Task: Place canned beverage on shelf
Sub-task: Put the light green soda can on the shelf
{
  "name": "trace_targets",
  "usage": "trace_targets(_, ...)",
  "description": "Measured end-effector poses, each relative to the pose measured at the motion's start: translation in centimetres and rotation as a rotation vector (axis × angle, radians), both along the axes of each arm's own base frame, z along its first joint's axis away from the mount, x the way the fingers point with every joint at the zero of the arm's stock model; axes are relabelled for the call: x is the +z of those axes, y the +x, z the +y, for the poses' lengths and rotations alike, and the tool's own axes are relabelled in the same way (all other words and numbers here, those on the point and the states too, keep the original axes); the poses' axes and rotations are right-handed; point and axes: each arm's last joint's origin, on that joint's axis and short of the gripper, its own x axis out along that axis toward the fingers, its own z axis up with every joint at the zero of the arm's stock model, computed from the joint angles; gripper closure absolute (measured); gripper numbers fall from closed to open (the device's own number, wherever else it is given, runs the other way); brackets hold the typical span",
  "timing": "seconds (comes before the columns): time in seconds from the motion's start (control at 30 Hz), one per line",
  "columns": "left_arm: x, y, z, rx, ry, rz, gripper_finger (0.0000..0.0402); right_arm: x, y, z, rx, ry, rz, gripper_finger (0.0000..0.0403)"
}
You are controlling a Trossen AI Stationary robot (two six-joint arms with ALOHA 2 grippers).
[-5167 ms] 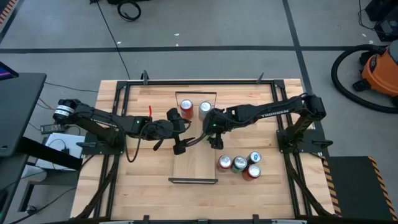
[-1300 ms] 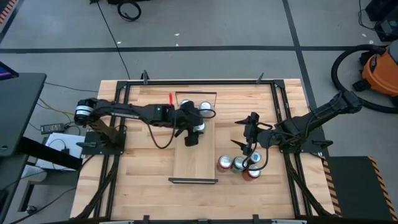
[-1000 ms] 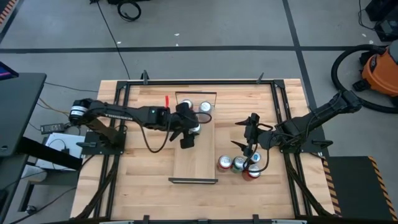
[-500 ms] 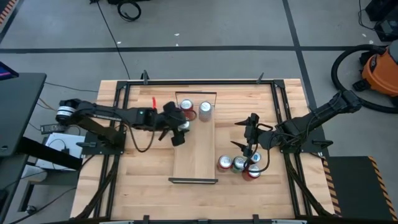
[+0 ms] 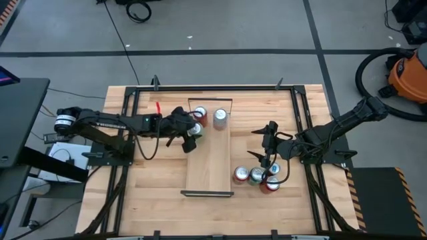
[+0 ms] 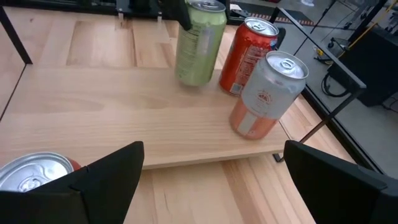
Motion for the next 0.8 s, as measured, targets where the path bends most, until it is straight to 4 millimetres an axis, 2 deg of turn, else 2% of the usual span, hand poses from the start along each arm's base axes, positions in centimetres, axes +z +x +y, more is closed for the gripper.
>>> trace_targets(0.5,-1.4,1.4,0.2,-0.002,0.017,0.021,0.0085,0.1,0.1,-0.2,-0.001,-0.005,-0.007,0.0006)
trace_targets(0.8,-1.5,1.5,0.5,0.009,0.021,0.024,0.0083,0.1,0.1,-0.1,0.007,-0.005,-0.006,0.0006)
